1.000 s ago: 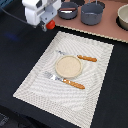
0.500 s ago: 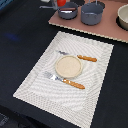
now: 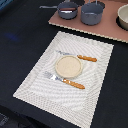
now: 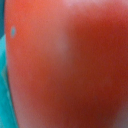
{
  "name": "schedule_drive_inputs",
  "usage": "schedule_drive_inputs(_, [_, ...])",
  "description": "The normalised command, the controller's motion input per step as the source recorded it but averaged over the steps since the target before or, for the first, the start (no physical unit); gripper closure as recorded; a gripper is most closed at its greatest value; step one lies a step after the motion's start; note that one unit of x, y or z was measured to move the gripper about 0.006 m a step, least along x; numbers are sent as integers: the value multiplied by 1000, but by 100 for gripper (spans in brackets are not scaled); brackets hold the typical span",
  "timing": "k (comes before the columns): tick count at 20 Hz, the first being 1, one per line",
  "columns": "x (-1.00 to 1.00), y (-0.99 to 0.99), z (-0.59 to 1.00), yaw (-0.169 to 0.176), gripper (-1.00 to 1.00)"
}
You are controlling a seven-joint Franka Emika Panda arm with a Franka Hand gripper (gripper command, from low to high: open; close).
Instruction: Place the fish, sausage, and tomato into the frying pan.
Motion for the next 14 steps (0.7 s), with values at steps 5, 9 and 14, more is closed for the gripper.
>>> schedule_drive_inputs(5, [33, 555, -309, 11, 100])
schedule_drive_inputs(9, [-292, 580, -165, 47, -100])
schedule_drive_inputs(14, [-113, 401, 158, 19, -100])
